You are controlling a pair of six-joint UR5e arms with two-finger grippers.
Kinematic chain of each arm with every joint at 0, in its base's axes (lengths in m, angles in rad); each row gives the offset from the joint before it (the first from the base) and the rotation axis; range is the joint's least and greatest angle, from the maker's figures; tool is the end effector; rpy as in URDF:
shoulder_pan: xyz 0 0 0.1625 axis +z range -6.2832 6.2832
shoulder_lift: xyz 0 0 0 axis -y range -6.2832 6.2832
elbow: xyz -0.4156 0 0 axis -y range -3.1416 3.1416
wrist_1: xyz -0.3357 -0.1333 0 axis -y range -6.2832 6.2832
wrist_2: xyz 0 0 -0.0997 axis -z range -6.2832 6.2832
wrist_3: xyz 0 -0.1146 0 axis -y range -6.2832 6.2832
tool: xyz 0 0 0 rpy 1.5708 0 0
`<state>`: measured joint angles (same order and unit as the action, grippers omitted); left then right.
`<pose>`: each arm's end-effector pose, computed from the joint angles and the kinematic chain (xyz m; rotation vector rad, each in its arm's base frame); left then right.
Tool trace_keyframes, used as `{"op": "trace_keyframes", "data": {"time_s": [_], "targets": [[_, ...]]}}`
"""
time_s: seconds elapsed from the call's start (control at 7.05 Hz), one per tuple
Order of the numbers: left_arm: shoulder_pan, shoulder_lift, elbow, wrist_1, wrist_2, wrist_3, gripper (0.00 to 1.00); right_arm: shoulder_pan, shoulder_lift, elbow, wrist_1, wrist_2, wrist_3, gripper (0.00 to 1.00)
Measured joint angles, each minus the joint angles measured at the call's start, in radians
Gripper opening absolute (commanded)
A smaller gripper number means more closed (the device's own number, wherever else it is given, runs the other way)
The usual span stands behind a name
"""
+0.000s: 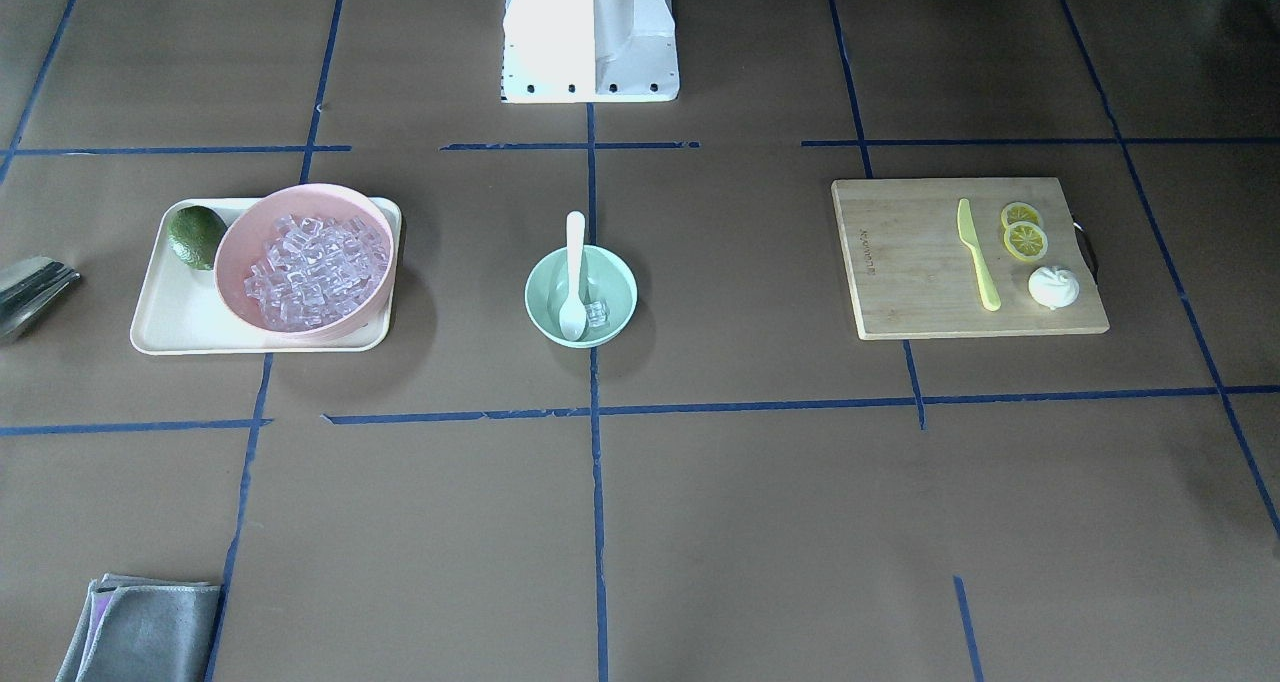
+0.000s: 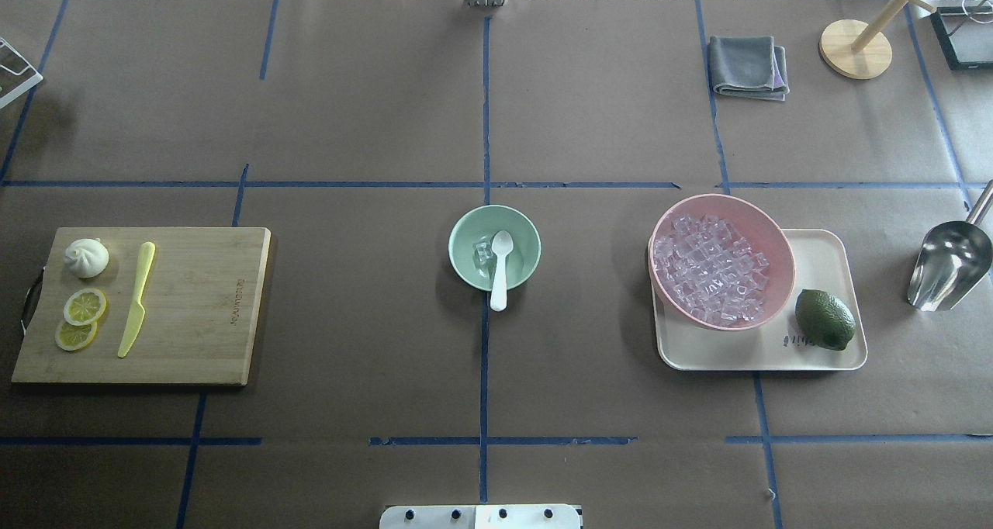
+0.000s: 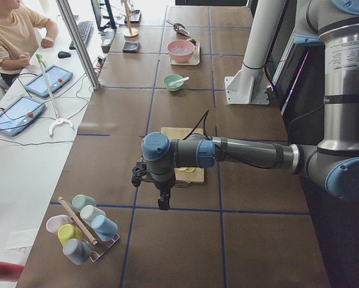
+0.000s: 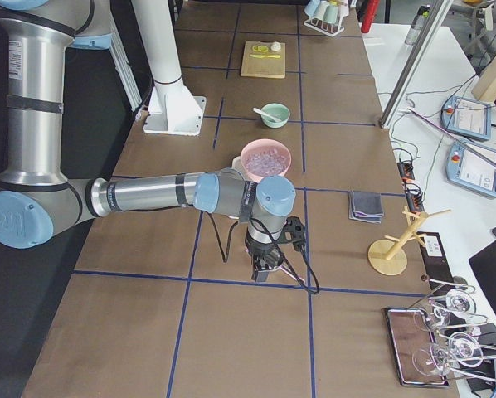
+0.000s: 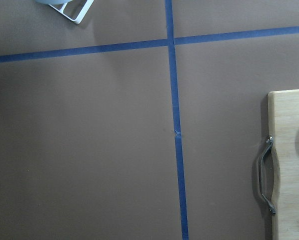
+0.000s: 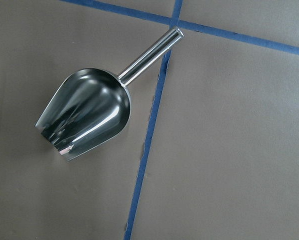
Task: Put spoon and ice into bowl
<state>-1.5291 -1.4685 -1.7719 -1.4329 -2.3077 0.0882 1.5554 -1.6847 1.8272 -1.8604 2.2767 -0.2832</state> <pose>-0.0401 -0.3899 0.6315 -0.0202 0.7379 0.1095 0.0532 -0.3718 0.6286 -0.0457 -0.7188 -0.2337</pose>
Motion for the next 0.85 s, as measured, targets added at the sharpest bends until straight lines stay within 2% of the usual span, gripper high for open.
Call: {"op": "trace_keyframes", "data": {"time_s": [0.43, 0.85], "targets": [[-0.001, 0.001, -0.008, 0.001, 0.0, 0.001, 1.0, 0.0, -0.002, 0.014, 0.0, 0.004, 0.023, 1.0], [-0.001, 0.001, -0.01, 0.002, -0.001, 0.001, 1.0, 0.0, -0.004, 0.018, 0.0, 0.03, 0.13, 1.0]]}}
